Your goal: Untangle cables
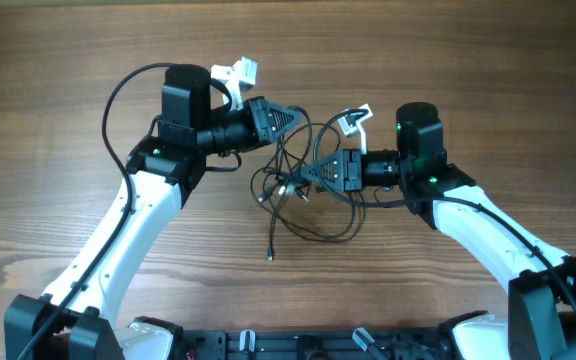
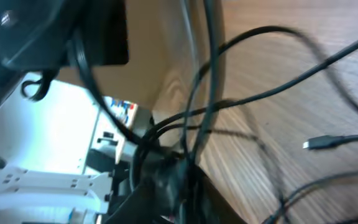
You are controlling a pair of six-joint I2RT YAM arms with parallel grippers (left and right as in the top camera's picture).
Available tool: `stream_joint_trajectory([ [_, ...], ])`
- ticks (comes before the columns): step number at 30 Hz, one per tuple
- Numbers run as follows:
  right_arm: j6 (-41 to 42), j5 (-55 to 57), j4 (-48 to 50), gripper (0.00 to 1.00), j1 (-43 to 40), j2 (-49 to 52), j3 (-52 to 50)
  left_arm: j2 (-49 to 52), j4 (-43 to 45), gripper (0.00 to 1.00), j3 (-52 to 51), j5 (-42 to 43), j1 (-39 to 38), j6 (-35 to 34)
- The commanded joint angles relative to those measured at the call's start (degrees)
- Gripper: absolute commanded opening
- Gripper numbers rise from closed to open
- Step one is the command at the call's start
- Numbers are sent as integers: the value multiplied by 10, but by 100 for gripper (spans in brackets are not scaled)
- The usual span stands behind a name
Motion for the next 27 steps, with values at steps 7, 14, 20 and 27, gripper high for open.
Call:
stream_joint_trajectory([
  [7, -10, -114, -1, 11, 5, 2, 3, 2, 15, 4, 3, -70, 1, -8],
  [14, -9, 217, -195, 4, 5, 2, 3, -16, -28, 4, 3, -70, 52, -6],
  [20, -11, 324, -276, 20, 5, 2, 3, -24, -101, 4, 3, -70, 99, -5],
  [27, -50, 140, -132, 56, 5, 2, 3, -24, -104, 4, 3, -3, 72, -5],
])
